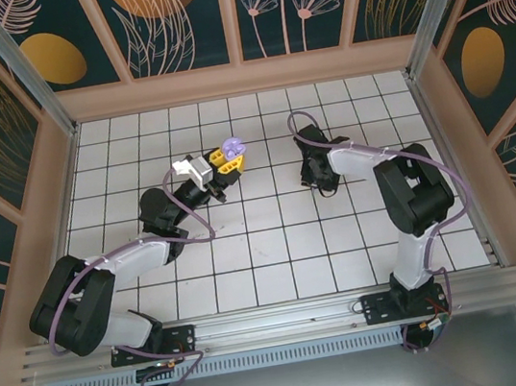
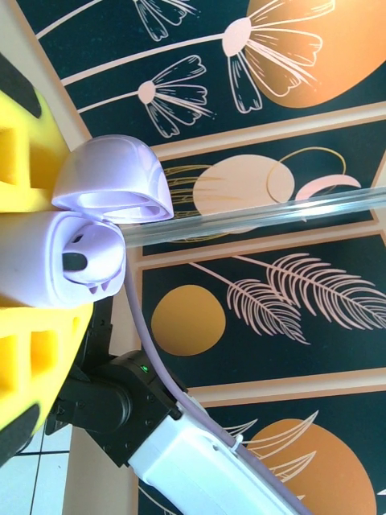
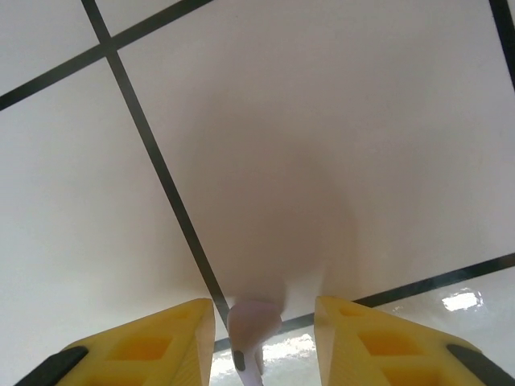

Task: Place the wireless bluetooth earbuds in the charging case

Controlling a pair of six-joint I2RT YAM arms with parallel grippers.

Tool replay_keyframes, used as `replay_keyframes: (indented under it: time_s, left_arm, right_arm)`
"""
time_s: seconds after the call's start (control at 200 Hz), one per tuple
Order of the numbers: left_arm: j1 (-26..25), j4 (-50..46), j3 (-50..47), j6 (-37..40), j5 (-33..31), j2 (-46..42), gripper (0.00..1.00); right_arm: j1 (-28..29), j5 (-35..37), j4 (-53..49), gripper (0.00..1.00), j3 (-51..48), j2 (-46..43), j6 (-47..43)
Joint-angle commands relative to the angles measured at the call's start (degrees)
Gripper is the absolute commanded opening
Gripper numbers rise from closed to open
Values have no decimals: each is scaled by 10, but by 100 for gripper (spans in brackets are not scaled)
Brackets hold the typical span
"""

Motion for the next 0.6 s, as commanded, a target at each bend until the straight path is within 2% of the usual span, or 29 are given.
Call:
replay_keyframes:
  time_s: [0.0, 0.375, 0.596]
  left_arm:
    - [-3, 26, -2, -2, -1, 3, 0]
    - [-3, 27, 1, -1, -2, 9, 0]
    - [-3, 27, 2, 0, -3, 11, 0]
  right_arm:
    - [-3, 14, 0, 37, 15, 12, 8]
    - [-3, 6, 4, 30, 17, 24, 4]
    - [2, 0, 9, 29, 12, 21, 6]
